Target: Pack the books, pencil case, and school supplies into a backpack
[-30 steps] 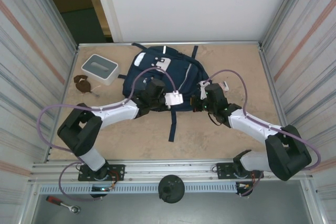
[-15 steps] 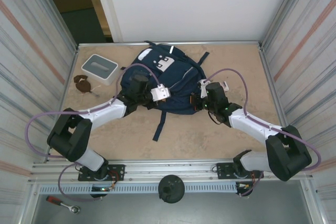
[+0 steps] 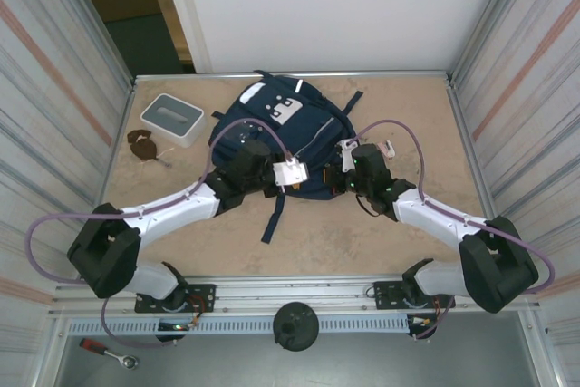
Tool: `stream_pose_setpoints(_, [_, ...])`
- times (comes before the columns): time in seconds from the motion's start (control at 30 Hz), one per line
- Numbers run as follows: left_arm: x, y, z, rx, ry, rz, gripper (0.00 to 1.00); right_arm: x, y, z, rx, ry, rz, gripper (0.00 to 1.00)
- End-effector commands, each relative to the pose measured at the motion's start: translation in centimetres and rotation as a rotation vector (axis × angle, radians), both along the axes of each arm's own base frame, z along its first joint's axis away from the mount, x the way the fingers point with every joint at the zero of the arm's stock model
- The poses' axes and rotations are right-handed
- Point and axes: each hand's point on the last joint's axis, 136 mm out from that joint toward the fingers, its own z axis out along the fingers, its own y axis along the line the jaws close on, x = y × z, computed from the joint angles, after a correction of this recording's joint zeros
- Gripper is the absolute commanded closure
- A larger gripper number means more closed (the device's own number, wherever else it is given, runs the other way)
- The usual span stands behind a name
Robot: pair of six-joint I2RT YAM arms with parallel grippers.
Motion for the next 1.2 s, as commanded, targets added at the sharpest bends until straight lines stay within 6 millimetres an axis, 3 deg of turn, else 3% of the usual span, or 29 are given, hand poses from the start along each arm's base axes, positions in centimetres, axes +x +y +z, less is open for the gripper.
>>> stream_pose_setpoints(0.0, [0.6, -1.7, 1.1, 0.019, -0.061, -0.029, 0.43, -0.2, 1.4, 3.6, 0.089, -0.058, 0.037, 1.00])
stream_pose_setpoints(0.17, [1.6, -3.3, 0.4, 0.045, -0.069, -0.050, 0.48, -0.8, 2.0, 4.2, 0.111, -0.064, 0.066, 1.00])
stream_pose_setpoints(0.4, [2.7, -3.4, -1.0, 0.069, -0.084, -0.028, 0.79, -1.3, 1.7, 3.8, 0.094, -0.066, 0.076, 1.00])
stream_pose_setpoints(0.5, [2.8, -2.7, -0.9, 0.055, -0.080, -0.016, 0.94, -1.0, 0.5, 2.9, 0.040, -0.056, 0.045, 1.00])
stream_pose_setpoints(0.6, [2.9, -1.5, -0.4, 0.011, -0.077, -0.001, 1.00, -0.1, -2.0, 1.7, -0.023, -0.036, -0.037, 1.00])
stream_pose_setpoints(0.73, [2.9, 0.4, 0.7, -0.073, -0.057, 0.021, 1.00, 1.2, -5.2, 0.4, -0.067, 0.013, -0.151, 1.00])
stream_pose_setpoints(0.83, [3.1, 2.0, 1.4, -0.142, -0.040, 0.043, 1.00, 2.0, -6.1, 0.1, -0.091, 0.024, -0.184, 1.00])
stream_pose_setpoints(1.03, [4.3, 4.8, 1.5, -0.200, -0.051, 0.129, 0.96, 2.6, -4.1, 0.9, -0.046, 0.005, -0.122, 1.00])
stream_pose_setpoints(1.17, [4.7, 5.5, 0.8, -0.166, -0.037, 0.170, 0.79, 2.3, -2.0, 1.9, -0.011, -0.015, -0.065, 1.00])
